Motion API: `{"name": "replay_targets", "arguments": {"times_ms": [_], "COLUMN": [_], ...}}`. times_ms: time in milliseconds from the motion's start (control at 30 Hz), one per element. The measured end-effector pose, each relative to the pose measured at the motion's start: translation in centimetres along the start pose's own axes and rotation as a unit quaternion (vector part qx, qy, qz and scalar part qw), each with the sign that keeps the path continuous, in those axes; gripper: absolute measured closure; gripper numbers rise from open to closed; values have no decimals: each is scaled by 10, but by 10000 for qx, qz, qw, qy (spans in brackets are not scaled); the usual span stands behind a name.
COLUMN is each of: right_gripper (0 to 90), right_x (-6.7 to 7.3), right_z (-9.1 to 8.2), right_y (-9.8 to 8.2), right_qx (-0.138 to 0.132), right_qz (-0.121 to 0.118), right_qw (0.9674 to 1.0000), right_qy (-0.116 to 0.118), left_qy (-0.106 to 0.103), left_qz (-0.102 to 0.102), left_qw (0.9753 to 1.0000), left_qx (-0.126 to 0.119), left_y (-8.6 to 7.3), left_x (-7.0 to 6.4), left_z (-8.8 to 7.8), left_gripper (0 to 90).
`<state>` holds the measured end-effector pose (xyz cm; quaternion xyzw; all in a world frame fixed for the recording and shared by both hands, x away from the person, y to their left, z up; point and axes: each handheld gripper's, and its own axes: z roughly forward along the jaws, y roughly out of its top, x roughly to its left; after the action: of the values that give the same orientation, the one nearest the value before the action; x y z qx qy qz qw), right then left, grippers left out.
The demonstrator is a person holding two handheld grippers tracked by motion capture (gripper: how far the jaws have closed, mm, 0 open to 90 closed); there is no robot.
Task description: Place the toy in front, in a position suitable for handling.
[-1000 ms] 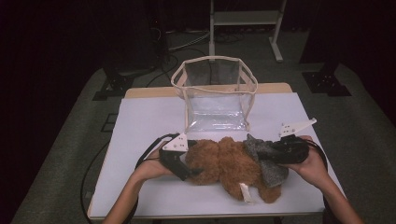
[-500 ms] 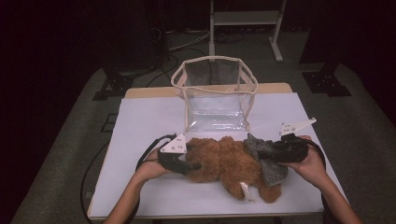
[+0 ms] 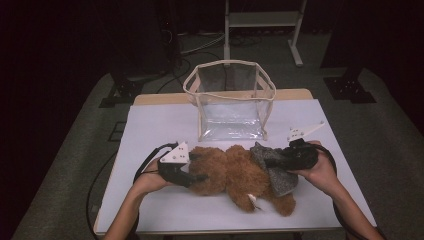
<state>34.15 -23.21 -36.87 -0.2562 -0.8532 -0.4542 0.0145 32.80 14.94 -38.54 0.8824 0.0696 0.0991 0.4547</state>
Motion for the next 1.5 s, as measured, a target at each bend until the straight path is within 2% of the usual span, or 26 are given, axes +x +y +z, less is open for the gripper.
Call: {"name": "replay_targets", "arguments": {"times_ms": [67, 100, 167, 300, 400, 433, 500, 567, 600, 667, 767, 833, 867, 900, 933, 1000, 1067, 1133, 1233, 1433, 1500], "right_gripper": [736, 735, 735, 734, 736, 737, 738, 737, 737, 737, 738, 739, 739, 739, 739, 739, 739, 741, 741, 742, 744], "right_x": [2, 5, 5, 9, 9, 9, 9, 12, 12, 15, 18, 20, 20, 24, 24, 28, 27, 25, 19, 4, 6], "right_z": [2, 11, 15, 40, 41, 39, 31, 27, 27, 25, 26, 37, 37, 51, 51, 66, 67, 62, 46, 6, 6], "right_y": [9, 22, 27, 43, 37, 35, 22, 17, 17, 17, 25, 38, 38, 48, 48, 54, 54, 52, 42, 12, 13], "right_qx": [33, 98, 142, 338, 311, 292, 241, 226, 226, 271, 367, 424, 424, 486, 486, 563, 558, 559, 504, 366, 402], "right_qz": [-120, -256, -331, -593, -578, -549, -432, -418, -418, -474, -573, -687, -687, -785, -785, -882, -882, -840, -720, -301, -323], "right_qw": [9999, 9996, 9993, 9976, 9977, 9979, 9983, 9984, 9984, 9981, 9975, 9966, 9966, 9955, 9955, 9942, 9942, 9946, 9960, 9988, 9986], "right_qy": [-2, 59, 51, 115, 184, 203, 306, 320, 320, 291, 214, 168, 168, 190, 190, 239, 255, 235, 132, -87, -100], "left_qy": [-12, -38, -22, 14, 39, 36, 14, -62, -189, -213, -277, -322, -322, -337, -320, -292, -254, -256, -233, -244, -219], "left_qz": [34, 37, 67, 81, -62, -158, -193, -184, -176, -24, -137, -149, -149, -132, -104, -15, -47, -18, 32, 87, 122], "left_qw": [10000, 10000, 10000, 10000, 9999, 9997, 9995, 9996, 9995, 9998, 9994, 9992, 9992, 9992, 9994, 9996, 9996, 9996, 9997, 9996, 9997], "left_qx": [-6, -16, -10, 10, -72, -198, -233, -215, -181, -53, -142, -168, -168, -152, -128, -49, -74, -98, -97, -82, -46], "left_y": [0, 0, 0, -3, -1, 1, 5, 8, 8, 6, 0, -2, -2, -2, -2, -2, -3, -3, -2, -1, -1], "left_x": [-1, -3, -4, -6, -2, 1, 4, 5, 5, 2, 0, -1, -1, -3, -4, -5, -6, -7, -6, -6, -7], "left_z": [0, 0, 1, 0, -5, -7, -7, -3, -1, 4, 5, 5, 5, 6, 6, 6, 5, 5, 5, 6, 7], "left_gripper": [357, 350, 346, 313, 218, 208, 190, 221, 221, 274, 322, 339, 341, 340, 340, 339, 336, 335, 326, 347, 349]}}
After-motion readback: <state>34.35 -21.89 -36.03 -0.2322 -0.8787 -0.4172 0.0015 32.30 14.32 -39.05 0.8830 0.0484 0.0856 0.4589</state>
